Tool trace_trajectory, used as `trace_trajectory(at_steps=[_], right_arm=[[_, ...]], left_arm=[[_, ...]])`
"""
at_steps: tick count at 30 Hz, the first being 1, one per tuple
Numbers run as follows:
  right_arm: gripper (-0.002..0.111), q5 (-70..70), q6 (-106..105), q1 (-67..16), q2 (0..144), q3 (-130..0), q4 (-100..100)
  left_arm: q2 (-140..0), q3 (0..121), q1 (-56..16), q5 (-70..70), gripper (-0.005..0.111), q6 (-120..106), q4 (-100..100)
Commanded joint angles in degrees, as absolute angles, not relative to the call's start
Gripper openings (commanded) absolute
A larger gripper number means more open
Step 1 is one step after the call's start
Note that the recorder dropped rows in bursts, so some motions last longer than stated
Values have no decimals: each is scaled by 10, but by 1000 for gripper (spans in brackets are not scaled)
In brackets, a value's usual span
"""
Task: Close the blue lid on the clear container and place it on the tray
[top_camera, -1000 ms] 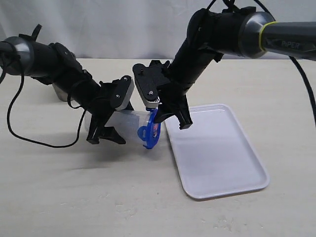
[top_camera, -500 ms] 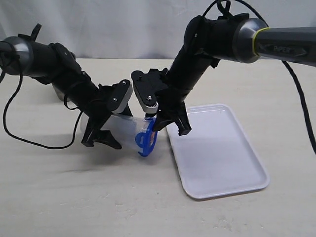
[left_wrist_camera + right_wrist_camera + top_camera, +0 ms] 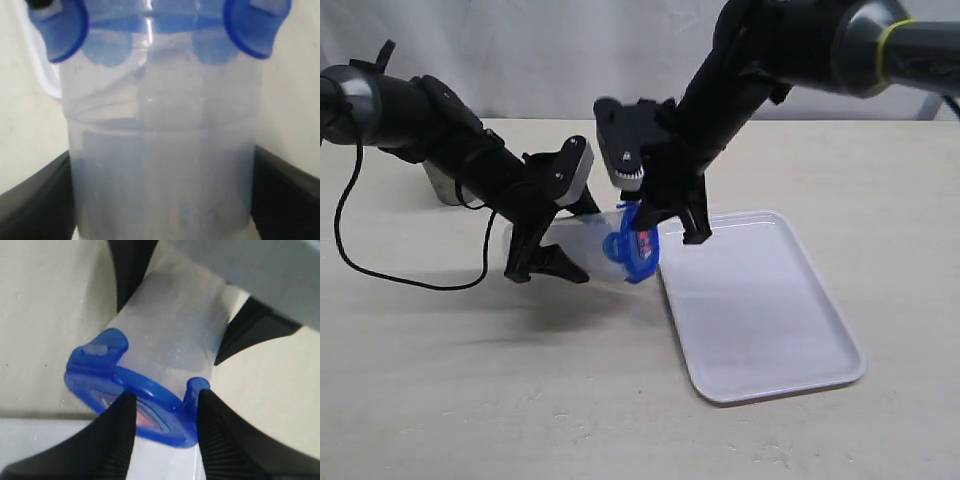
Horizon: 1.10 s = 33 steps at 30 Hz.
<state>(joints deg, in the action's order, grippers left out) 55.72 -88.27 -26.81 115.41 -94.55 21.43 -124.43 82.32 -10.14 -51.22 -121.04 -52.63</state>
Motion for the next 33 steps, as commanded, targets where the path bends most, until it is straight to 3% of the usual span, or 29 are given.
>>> trace_trajectory(at_steps=[1,11,13,17,18,28,33], right_arm=[[38,537,-828,-247,1083,-945,294],[37,529,-618,-150,969,-945,364],[31,541,-561,-122,962,-944,366],[6,569,-541,-90,961,-919,380],[4,568,-551,-89,959,-905,391],[4,540,-635,-88,949,-756,518],[4,524,-638,-80,928,-746,516]], left_arm=[[-1236,834,-114,-549,0,-1227,-631],[-1236,848,-114,-691,0,-1227,-829],[-1236,848,-114,-700,0,-1227,-876],[-1236,848,-123,-700,0,-1227,-963],[-1236,848,-129,-700,0,-1227,-977],[-1242,848,-184,-700,0,-1227,-988],[-1269,848,-214,-660,0,-1227,-984]])
